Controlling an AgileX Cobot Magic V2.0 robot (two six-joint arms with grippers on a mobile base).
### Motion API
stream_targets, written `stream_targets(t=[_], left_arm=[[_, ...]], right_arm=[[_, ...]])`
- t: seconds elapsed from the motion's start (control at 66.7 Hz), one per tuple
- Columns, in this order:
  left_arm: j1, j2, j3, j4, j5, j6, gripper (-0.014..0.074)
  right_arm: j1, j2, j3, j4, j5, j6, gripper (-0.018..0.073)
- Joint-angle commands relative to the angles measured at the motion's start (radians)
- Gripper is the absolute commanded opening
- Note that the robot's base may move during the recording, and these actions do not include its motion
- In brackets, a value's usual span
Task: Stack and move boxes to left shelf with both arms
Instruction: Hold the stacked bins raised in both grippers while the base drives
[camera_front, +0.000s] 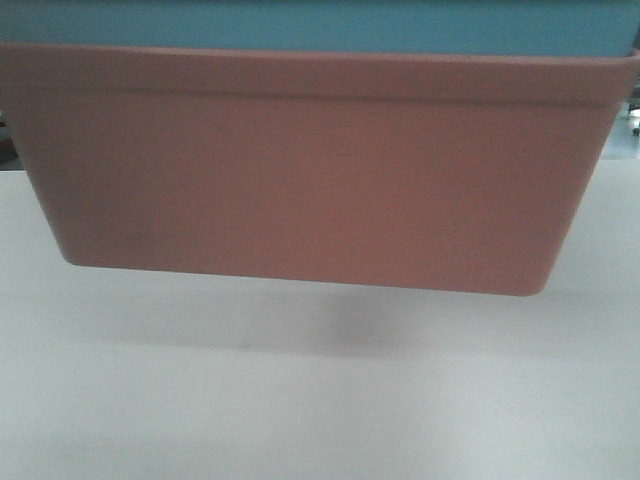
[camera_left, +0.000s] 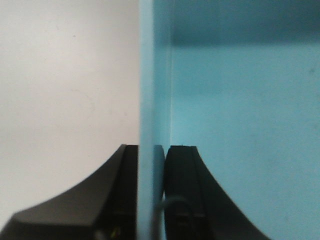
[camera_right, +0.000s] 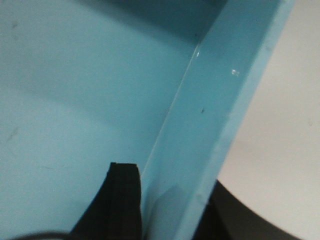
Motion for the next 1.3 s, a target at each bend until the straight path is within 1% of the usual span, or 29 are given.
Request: stream_targets(t=[0.0,0.465,1.29], left_arm=[[-0.039,-0.043,-0.043,-0.119,-0.229,-0.01,-0.0003],[-0.039,-0.036,-0.043,-0.138,-0.225,-0.01,-0.0003],[-0.039,-0.036,-0.043,-0.138,-0.225,-0.01,-0.0003]], right_arm=[[0.038,-0.029,-0.048,0.092,-0.295,0.015,0.0055],[0.038,-0.029,-0.048,0.092,-0.219,0.015,0.0055],[0.038,-0.028,-0.048,0.092,-0.219,0.015,0.0055]])
